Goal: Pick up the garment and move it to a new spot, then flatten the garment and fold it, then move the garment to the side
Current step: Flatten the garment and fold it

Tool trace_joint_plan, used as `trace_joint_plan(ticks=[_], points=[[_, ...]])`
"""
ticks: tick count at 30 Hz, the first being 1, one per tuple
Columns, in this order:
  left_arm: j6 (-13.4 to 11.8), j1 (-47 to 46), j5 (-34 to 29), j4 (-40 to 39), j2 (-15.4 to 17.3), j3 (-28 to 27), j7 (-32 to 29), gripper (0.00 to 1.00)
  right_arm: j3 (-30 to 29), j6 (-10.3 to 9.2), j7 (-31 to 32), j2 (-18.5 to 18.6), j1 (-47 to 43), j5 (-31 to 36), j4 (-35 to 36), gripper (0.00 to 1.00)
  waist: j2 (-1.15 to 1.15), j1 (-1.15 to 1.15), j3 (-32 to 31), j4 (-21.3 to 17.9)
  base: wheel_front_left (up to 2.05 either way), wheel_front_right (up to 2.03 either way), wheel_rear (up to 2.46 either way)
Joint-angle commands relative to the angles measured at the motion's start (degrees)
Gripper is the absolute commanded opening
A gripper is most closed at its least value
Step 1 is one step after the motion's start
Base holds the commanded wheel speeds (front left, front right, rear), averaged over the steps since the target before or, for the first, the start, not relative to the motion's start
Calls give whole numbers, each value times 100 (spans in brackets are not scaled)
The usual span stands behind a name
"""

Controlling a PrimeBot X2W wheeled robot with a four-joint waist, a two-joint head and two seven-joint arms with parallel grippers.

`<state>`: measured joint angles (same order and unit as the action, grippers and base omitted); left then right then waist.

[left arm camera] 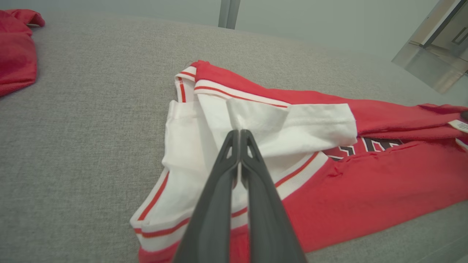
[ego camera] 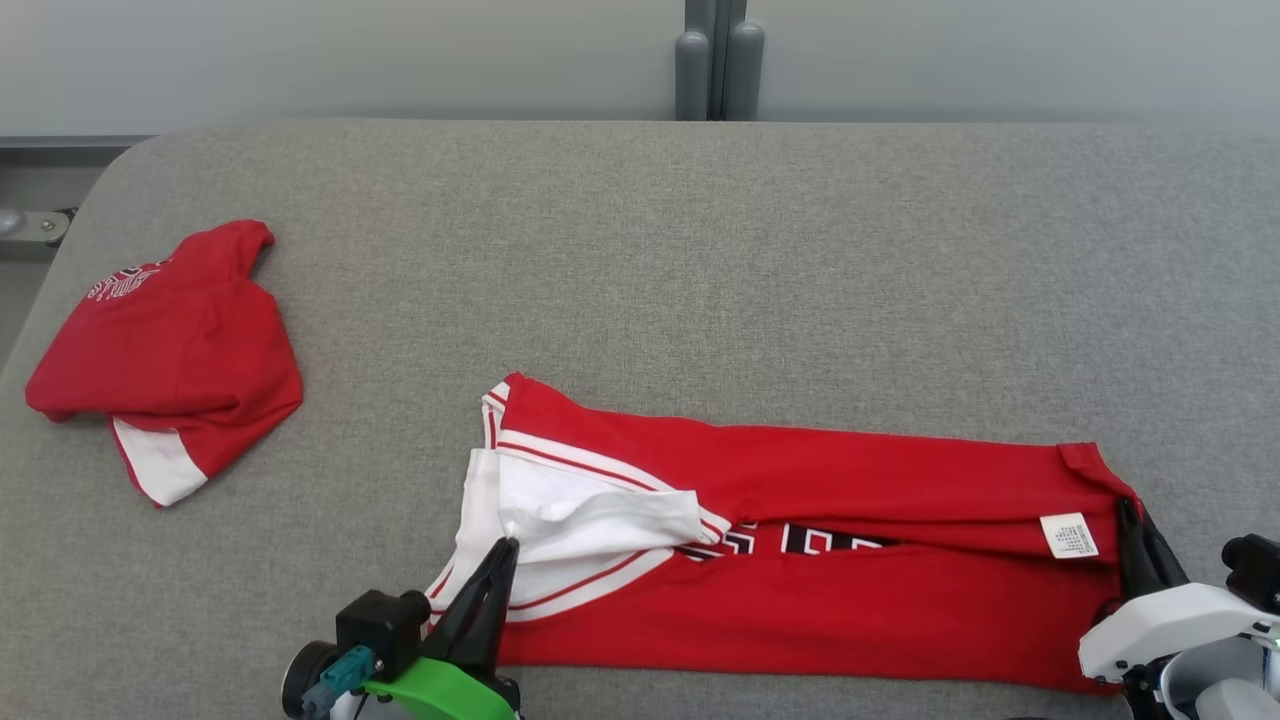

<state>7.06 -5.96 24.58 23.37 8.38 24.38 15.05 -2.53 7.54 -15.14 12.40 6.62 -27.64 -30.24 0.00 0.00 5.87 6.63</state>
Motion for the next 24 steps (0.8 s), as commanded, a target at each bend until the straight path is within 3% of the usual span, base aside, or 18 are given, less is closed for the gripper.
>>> trace_joint_plan(ticks=[1, 9, 10, 11, 12, 13, 15, 24], points=[[17, 103, -39, 17, 1, -27, 15, 0, -24, -12, 2, 3, -86, -23, 15, 0, 0, 0, -19, 2, 0, 0, 0], [32, 240, -42, 53, 26, -100, 14, 0, -64, -12, 2, -18, -141, -22, -4, 0, 0, 0, -63, 10, 0, 0, 0], [33, 246, -30, 104, 27, -121, 14, 7, -55, -12, 2, -22, -133, -18, -23, 0, 0, 0, -68, 12, 0, 0, 0], [35, 257, -43, 193, 39, -114, 14, 18, -39, -12, 1, -28, -123, -15, -39, 0, 0, 0, -72, 10, 0, 0, 0], [36, 260, -51, 262, 28, -127, 14, 38, -29, -12, 2, -32, -110, -10, -52, 0, 0, 0, -70, 8, 0, 0, 0], [37, 275, -57, 364, 18, -141, 14, 100, -24, -12, 2, -36, -99, -6, -67, 1, 0, 0, -72, 8, 0, 0, 0], [36, 291, -103, 542, 7, -186, 9, 100, -48, -12, 2, -58, -81, -20, -127, 100, 0, 0, -79, -3, 0, 0, 0], [-231, 534, -617, 328, -152, -868, 8, 100, -432, -11, 2, -139, -80, 260, -90, 100, 0, 0, -93, -33, 0, 0, 0]])
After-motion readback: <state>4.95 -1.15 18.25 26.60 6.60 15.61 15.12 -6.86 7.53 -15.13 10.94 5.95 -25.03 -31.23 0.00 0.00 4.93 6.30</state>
